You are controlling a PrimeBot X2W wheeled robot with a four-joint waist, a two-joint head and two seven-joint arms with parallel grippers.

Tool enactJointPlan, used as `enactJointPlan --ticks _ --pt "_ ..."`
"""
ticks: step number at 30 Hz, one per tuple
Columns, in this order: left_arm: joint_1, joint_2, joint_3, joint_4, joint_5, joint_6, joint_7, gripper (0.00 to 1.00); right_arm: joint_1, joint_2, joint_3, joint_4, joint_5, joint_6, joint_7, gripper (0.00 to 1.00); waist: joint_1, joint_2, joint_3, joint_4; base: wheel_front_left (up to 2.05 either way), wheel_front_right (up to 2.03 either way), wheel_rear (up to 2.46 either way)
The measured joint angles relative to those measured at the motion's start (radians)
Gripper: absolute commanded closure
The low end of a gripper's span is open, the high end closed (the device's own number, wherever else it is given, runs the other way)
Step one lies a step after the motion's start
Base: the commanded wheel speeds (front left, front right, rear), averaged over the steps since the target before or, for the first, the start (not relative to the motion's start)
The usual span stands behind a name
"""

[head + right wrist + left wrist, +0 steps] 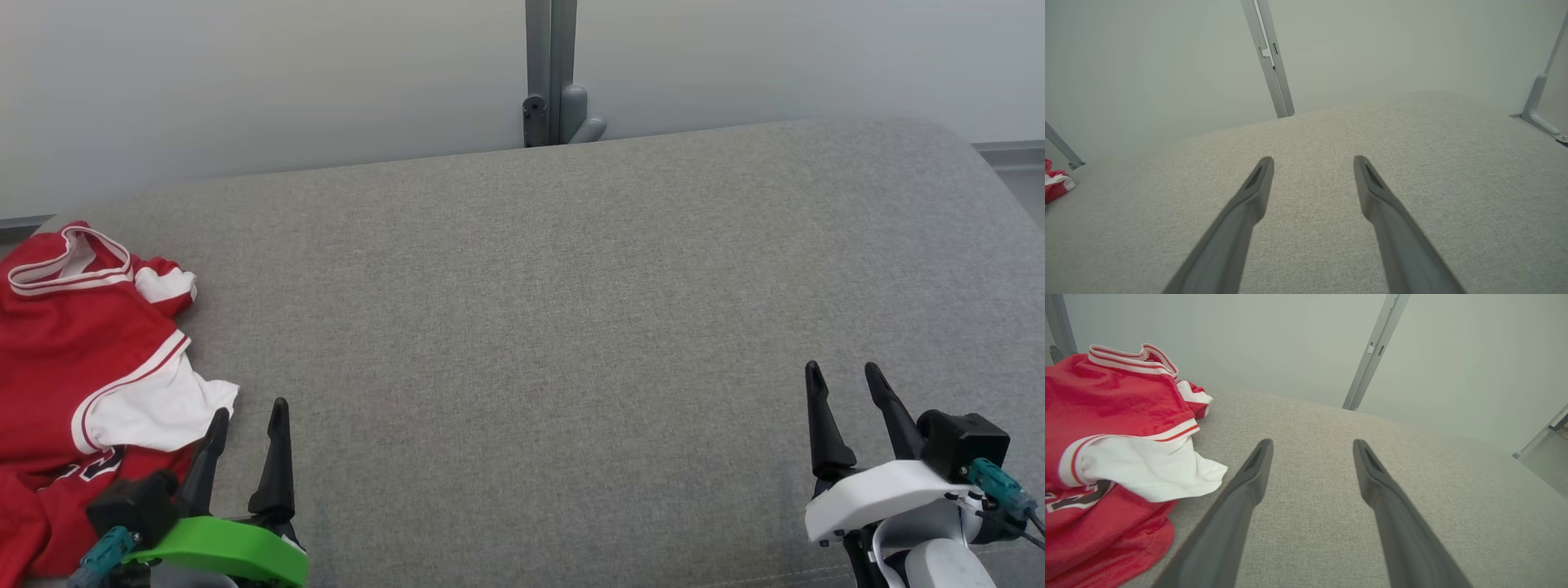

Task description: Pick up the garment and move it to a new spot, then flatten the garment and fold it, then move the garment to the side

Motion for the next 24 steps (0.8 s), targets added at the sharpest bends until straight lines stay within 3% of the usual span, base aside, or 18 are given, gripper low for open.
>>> enactJointPlan --ticks 24 --pt "0.023 0.016 -0.010 0.027 0.173 -0.001 -0.052 0.00 0.019 -0.001 -0.012 -0.002 -0.196 0.000 -0.052 0.00 0.0000 0.0000 -0.008 -0.002 0.00 0.00 0.00"
